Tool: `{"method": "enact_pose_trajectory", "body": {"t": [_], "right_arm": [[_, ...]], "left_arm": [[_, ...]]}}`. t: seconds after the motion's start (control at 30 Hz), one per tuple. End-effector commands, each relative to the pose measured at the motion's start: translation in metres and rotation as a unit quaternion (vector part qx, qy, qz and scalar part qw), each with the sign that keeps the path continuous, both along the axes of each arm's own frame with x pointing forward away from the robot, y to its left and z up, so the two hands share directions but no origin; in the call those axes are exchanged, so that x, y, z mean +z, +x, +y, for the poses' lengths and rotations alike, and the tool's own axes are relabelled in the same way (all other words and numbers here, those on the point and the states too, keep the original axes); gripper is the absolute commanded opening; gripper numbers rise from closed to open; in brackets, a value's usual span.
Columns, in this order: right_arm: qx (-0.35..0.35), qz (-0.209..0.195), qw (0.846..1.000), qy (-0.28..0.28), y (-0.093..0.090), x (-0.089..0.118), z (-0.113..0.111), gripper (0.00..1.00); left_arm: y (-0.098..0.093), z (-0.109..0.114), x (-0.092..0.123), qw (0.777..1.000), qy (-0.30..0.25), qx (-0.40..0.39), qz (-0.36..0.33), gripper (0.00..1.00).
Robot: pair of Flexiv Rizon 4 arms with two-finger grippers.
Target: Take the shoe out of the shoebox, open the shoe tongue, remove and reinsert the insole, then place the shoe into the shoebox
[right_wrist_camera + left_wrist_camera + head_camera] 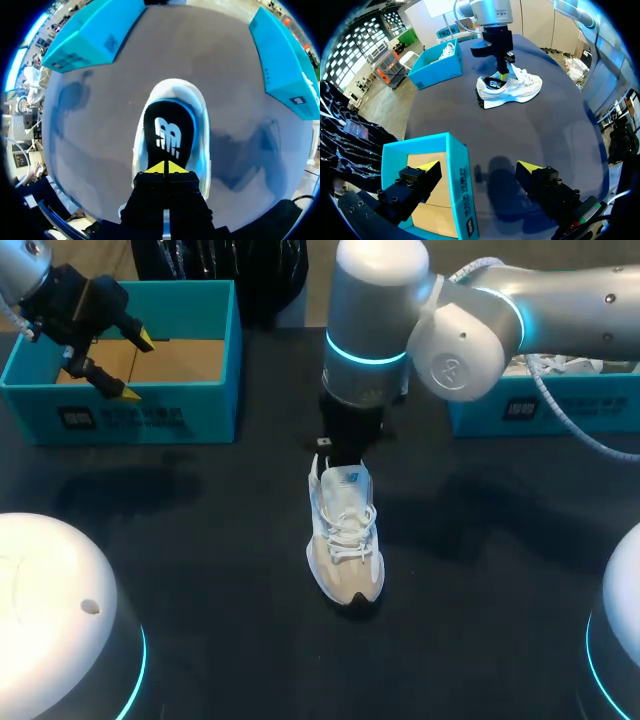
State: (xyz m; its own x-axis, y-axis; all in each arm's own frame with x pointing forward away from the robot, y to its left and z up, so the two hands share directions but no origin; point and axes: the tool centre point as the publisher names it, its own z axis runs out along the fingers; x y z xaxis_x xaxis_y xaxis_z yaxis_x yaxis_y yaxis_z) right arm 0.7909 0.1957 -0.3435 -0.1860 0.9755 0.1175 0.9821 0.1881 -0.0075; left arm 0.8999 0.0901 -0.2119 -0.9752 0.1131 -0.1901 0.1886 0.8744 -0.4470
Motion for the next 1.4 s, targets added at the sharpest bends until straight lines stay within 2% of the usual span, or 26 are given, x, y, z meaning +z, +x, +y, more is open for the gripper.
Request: {"method": "enact_pose_trajectory", "body": {"t": [0.03, 0.37, 0.6, 0.73, 1.1, 1.4], "right_arm": [[0.002, 0.015, 1.000, 0.000, 0.003, -0.010, 0.002, 0.00], [-0.004, 0.031, 1.000, 0.000, -0.005, -0.029, 0.007, 0.00], [-0.008, 0.024, 0.999, -0.027, -0.005, -0.051, 0.007, 0.00], [-0.009, 0.023, 0.999, -0.029, -0.006, -0.051, 0.006, 0.00], [-0.011, -0.042, 0.997, -0.071, 0.007, -0.021, 0.003, 0.00], [-0.014, -0.081, 0.993, -0.079, 0.028, -0.034, 0.003, 0.00]], "left_arm": [[0.000, 0.000, 0.000, 1.000, 0.001, 0.000, 0.001, 1.00], [0.000, 0.000, 0.000, 1.000, 0.001, 0.000, 0.001, 1.00], [0.000, 0.000, 0.000, 1.000, 0.001, 0.000, 0.001, 1.00], [0.000, 0.000, 0.000, 1.000, 0.001, 0.000, 0.001, 1.00], [0.000, 0.000, 0.000, 1.000, 0.001, 0.000, 0.001, 1.00], [0.000, 0.000, 0.000, 1.000, 0.001, 0.000, 0.001, 1.00]]}}
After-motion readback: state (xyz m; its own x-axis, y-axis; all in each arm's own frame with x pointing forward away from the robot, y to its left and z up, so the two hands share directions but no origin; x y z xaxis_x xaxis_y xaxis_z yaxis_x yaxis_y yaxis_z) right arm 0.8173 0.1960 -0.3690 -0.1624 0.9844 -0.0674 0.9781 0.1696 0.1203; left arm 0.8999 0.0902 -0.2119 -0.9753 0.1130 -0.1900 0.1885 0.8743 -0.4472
